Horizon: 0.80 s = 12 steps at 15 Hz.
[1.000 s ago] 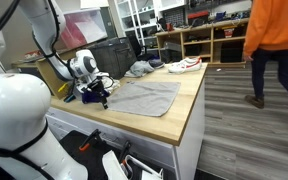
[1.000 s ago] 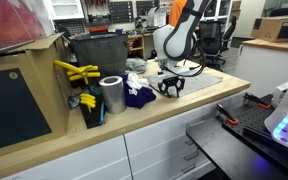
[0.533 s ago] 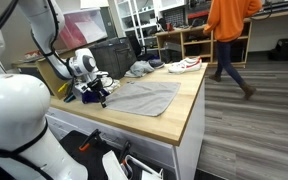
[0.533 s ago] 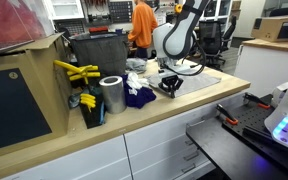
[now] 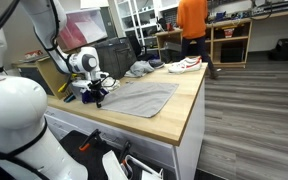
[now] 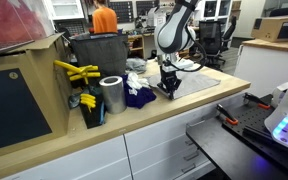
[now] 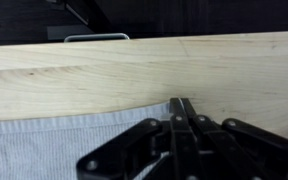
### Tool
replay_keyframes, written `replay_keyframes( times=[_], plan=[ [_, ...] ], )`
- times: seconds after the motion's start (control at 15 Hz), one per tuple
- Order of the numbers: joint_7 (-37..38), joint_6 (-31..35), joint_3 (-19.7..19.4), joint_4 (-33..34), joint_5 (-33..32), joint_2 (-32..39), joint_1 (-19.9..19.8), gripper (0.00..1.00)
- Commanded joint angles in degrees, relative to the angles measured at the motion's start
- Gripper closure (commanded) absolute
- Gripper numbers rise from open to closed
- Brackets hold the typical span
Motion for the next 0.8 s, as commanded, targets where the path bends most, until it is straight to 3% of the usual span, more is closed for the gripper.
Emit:
replay_keyframes(
  times=[0.0,0.73],
  plan=[
    [-8.2,-7.1,0.5,3.5,3.5,0.5,-2.0,0.99],
    [-15.4,-18.2,-0.9,10.8,3.3,2.8,-4.3,0.99]
  ],
)
